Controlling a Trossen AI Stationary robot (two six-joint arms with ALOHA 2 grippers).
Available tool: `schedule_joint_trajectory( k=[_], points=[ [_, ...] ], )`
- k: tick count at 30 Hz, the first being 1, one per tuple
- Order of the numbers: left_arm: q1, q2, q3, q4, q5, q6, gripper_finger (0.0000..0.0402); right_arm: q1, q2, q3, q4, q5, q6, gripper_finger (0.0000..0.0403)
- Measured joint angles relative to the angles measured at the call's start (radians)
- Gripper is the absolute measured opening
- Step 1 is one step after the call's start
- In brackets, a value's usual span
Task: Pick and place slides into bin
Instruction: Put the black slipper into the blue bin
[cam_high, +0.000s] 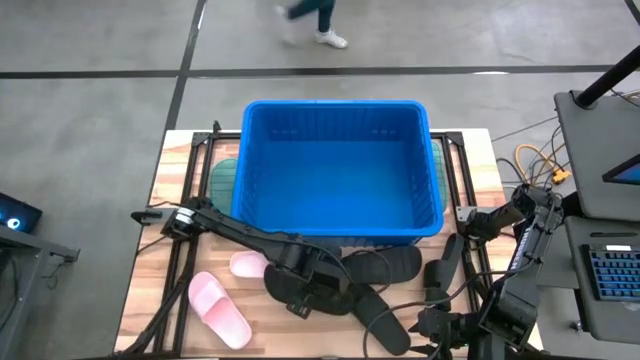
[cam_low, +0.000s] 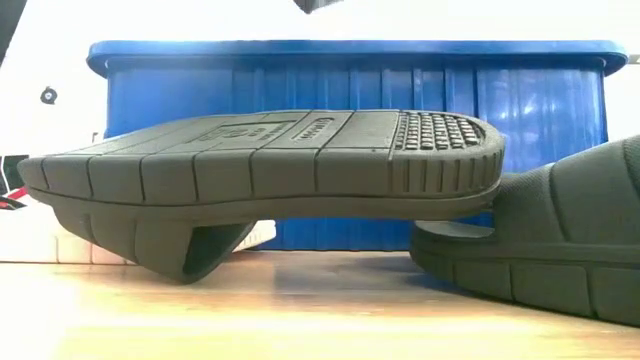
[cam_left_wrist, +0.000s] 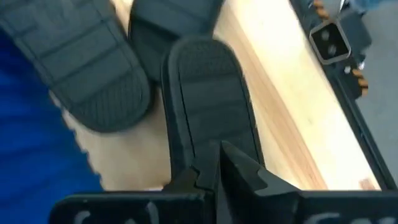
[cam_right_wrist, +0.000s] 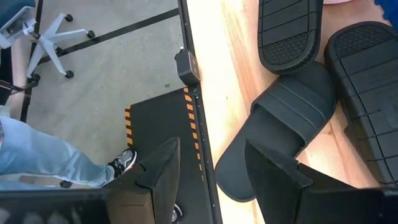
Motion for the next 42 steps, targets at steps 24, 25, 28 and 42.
schedule_joint_trajectory(
  k=[24,25,28,42],
  points=[
    [0.046,0.038,-0.099,0.127,0.047,-0.085,0.0285,0.000,0.000,0.000,0.008,-0.001,-0.003,0.0171],
    [0.046,0.038,-0.108,0.127,0.049,-0.084,0.0285,0.000,0.000,0.000,0.008,0.000,-0.003,0.0171],
    [0.049,0.038,-0.148,0.166,0.052,-0.085,0.0286,0.000,0.000,0.000,0.008,0.000,-0.003,0.0171],
    [0.063,0.037,-0.269,0.265,0.125,-0.110,0.0286,0.000,0.000,0.000,0.009,-0.001,-0.003,0.0171]
  ],
)
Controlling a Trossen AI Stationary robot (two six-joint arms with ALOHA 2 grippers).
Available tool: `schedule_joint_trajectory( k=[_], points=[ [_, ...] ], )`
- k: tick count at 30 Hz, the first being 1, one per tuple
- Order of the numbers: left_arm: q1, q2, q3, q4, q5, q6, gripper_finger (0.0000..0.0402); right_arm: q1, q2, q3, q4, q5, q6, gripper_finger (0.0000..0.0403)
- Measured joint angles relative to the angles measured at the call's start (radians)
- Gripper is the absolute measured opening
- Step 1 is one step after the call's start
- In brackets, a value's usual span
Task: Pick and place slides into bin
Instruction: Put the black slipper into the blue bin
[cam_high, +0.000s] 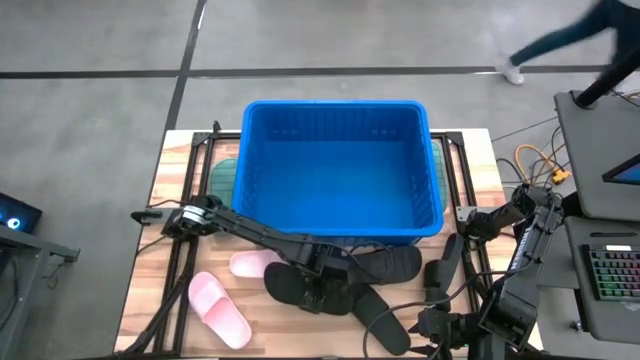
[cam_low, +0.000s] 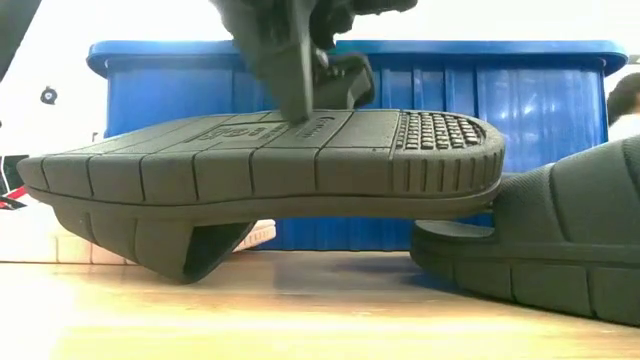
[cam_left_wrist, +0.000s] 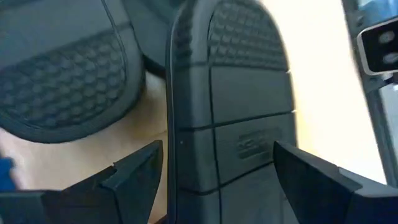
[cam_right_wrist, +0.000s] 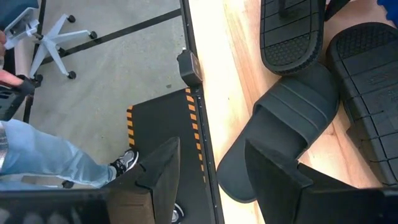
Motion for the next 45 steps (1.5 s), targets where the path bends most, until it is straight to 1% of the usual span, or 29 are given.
schedule_joint_trajectory(
  k=[8,12,15,18,26,30,32,37,40,45],
  points=[
    [0.000,-0.002,-0.059,0.049,0.014,-0.002,0.0286,-0.001,0.000,0.000,-0.001,0.000,-0.013,0.0171],
    [0.000,-0.002,-0.068,0.051,0.011,-0.001,0.0286,-0.001,0.000,0.000,-0.002,0.000,-0.014,0.0171],
    [-0.002,-0.002,-0.076,0.055,0.010,0.005,0.0278,-0.001,0.000,0.000,-0.005,0.000,-0.015,0.0171],
    [-0.006,-0.003,-0.090,0.076,0.011,0.005,0.0252,-0.001,0.000,0.000,-0.015,0.001,-0.015,0.0171],
    [-0.029,-0.007,-0.163,0.148,0.015,0.000,0.0157,-0.002,0.000,0.000,-0.017,0.001,-0.015,0.0171],
    [-0.039,-0.005,-0.184,0.168,0.026,-0.001,0.0121,-0.002,0.000,0.000,-0.017,0.001,-0.015,0.0171],
    [-0.044,-0.004,-0.180,0.167,0.024,-0.002,0.0108,-0.002,0.001,0.000,-0.017,0.001,-0.015,0.0171],
    [-0.052,-0.003,-0.138,0.131,0.011,-0.003,0.0106,-0.002,0.001,0.000,-0.017,0.001,-0.015,0.0171],
    [-0.054,-0.002,-0.090,0.083,0.005,-0.002,0.0102,-0.002,0.001,0.002,-0.017,0.001,-0.015,0.0171],
    [-0.053,-0.002,0.000,-0.045,-0.021,0.006,0.0092,-0.002,0.001,0.027,-0.018,-0.011,-0.022,0.0171]
  ],
)
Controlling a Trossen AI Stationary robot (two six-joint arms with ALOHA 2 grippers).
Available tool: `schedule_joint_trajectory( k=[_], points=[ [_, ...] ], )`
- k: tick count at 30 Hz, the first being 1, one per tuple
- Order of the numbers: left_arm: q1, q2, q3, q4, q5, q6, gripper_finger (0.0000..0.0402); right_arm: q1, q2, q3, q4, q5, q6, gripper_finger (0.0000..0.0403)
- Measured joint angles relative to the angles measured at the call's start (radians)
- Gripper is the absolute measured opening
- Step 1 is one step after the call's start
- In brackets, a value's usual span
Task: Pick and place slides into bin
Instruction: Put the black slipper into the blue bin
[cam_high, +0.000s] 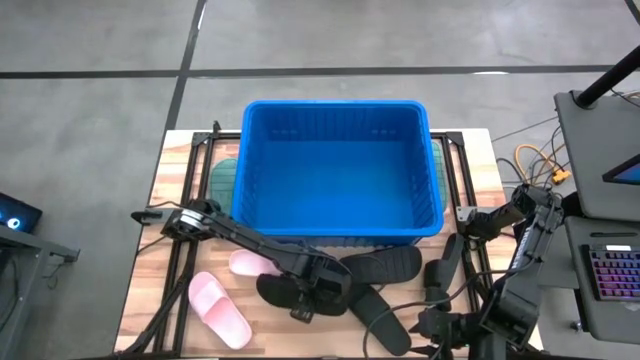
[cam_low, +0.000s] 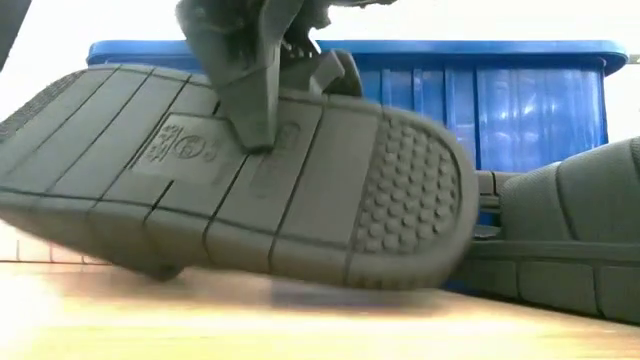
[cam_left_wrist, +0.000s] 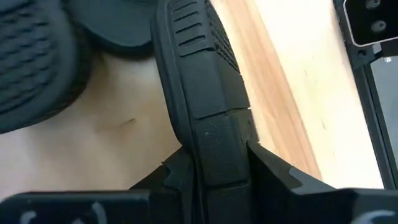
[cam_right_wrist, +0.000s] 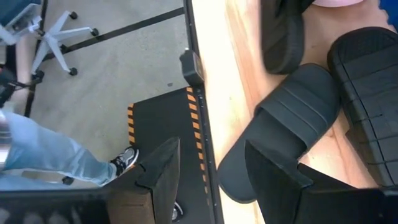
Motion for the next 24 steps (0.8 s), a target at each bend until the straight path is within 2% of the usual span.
schedule_joint_trajectory(
  k=[3,10,19,21,24],
  points=[
    [0.000,0.000,0.069,-0.074,-0.007,0.008,0.0077,0.002,-0.001,0.033,-0.020,-0.014,0.000,0.0171],
    [-0.010,-0.004,0.240,-0.181,-0.011,0.006,0.0073,0.008,-0.007,0.122,-0.028,-0.039,-0.012,0.0171],
    [-0.044,-0.008,0.516,-0.330,-0.191,0.023,0.0072,0.070,-0.046,0.184,-0.027,-0.046,0.031,0.0171],
    [-0.055,-0.016,0.551,-0.303,-0.218,0.018,0.0072,0.081,-0.053,0.190,-0.025,-0.038,0.045,0.0171],
    [-0.072,-0.082,0.522,-0.200,-0.224,-0.006,0.0071,0.098,-0.060,0.190,-0.024,-0.007,0.060,0.0171]
  ],
)
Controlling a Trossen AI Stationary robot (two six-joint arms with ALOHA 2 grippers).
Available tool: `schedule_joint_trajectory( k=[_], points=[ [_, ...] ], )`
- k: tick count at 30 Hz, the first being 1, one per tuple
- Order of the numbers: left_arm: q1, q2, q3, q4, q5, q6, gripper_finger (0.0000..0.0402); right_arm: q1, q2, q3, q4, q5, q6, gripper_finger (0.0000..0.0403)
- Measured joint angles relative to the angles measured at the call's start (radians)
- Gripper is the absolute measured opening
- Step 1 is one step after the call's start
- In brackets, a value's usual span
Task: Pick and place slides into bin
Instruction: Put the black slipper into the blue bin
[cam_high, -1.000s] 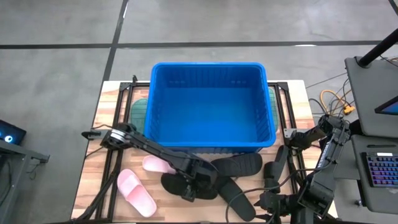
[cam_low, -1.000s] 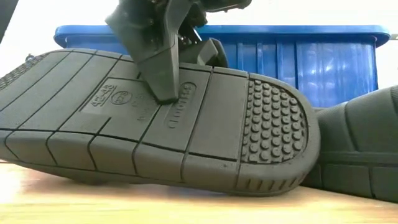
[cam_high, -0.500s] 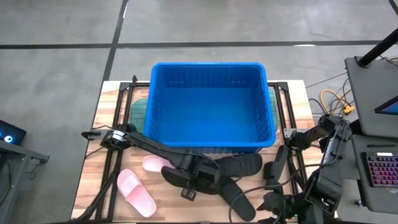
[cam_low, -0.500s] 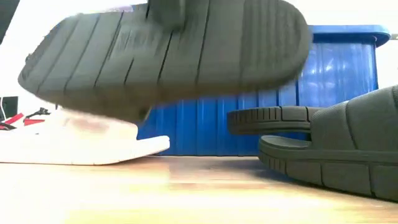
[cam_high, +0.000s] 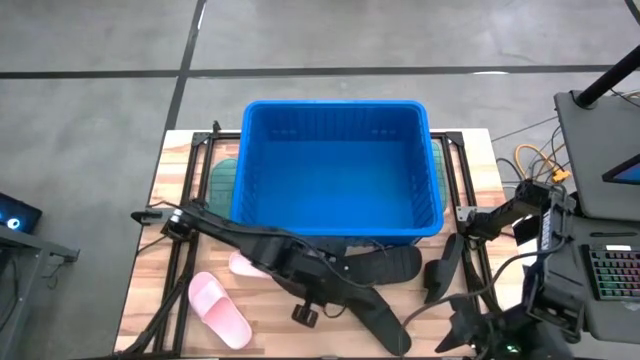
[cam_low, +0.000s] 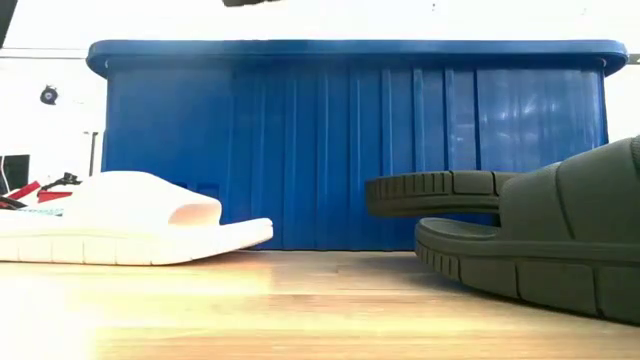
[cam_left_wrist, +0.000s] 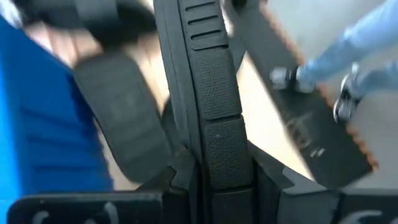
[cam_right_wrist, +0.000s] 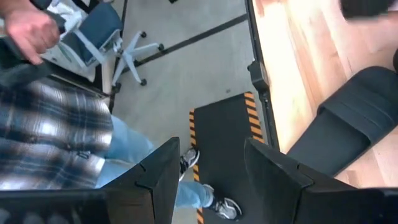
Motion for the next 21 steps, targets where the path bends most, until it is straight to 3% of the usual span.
schedule_joint_trajectory(
  k=[5,11,21],
  points=[
    [-0.021,-0.092,-0.003,0.183,-0.129,0.011,0.0071,0.009,-0.005,0.000,0.005,0.020,0.010,0.0171],
    [-0.010,-0.164,-0.021,0.633,-0.260,0.153,0.0070,0.008,-0.005,0.000,0.006,0.021,0.025,0.0171],
    [0.070,-0.106,-0.026,0.919,-0.275,0.513,0.0070,0.021,-0.005,0.000,0.134,0.077,0.044,0.0158]
  ],
)
